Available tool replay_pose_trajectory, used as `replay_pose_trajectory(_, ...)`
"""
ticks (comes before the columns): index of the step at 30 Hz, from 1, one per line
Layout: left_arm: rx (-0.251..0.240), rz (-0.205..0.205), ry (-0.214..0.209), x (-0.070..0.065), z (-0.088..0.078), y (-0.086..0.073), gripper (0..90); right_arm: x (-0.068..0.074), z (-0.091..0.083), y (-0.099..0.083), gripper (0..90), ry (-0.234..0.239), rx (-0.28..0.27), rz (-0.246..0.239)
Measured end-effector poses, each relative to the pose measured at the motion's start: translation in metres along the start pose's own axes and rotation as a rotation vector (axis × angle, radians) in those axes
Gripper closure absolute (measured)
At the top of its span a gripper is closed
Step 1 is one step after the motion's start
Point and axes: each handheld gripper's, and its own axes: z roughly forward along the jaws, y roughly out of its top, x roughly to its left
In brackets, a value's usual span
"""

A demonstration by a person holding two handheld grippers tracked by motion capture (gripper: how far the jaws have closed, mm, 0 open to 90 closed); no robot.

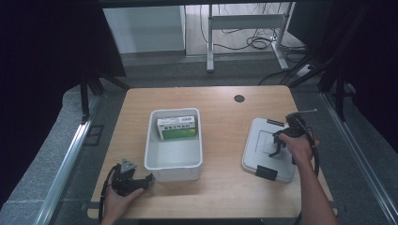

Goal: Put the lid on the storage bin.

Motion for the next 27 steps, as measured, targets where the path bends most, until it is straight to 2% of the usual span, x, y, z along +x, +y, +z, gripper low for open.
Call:
replay_pose_trajectory(5,0.0,0.0,0.0,0.0,0.0,0.0,12.9,-0.003,0.001,0.0,81.9,0.032,-0.009,0.065)
replay_pose_trajectory(6,0.0,0.0,0.0,0.0,0.0,0.0,12.9,-0.003,0.001,0.0,82.5,0.043,-0.012,0.09)
replay_pose_trajectory(7,0.0,0.0,0.0,0.0,0.0,0.0,12.9,-0.003,0.001,0.0,82.5,0.043,-0.012,0.09)
replay_pose_trajectory(8,0.0,0.001,-0.001,0.0,0.0,0.0,12.9,-0.004,0.001,0.0,83.8,0.05,-0.018,0.121)
replay_pose_trajectory(14,0.0,0.001,-0.001,0.0,0.0,0.0,12.9,-0.005,0.001,-0.001,84.5,0.06,-0.023,0.172)
replay_pose_trajectory(17,0.0,0.001,-0.001,0.0,0.0,0.0,12.9,-0.004,0.0,-0.001,84.5,0.055,-0.022,0.185)
replay_pose_trajectory(25,0.0,0.001,-0.001,0.0,0.0,0.0,12.9,-0.003,-0.011,0.0,84.6,0.054,-0.036,0.177)
replay_pose_trajectory(27,0.0,0.001,-0.001,0.0,0.0,0.0,12.9,-0.002,-0.017,0.0,84.6,0.071,-0.045,0.175)
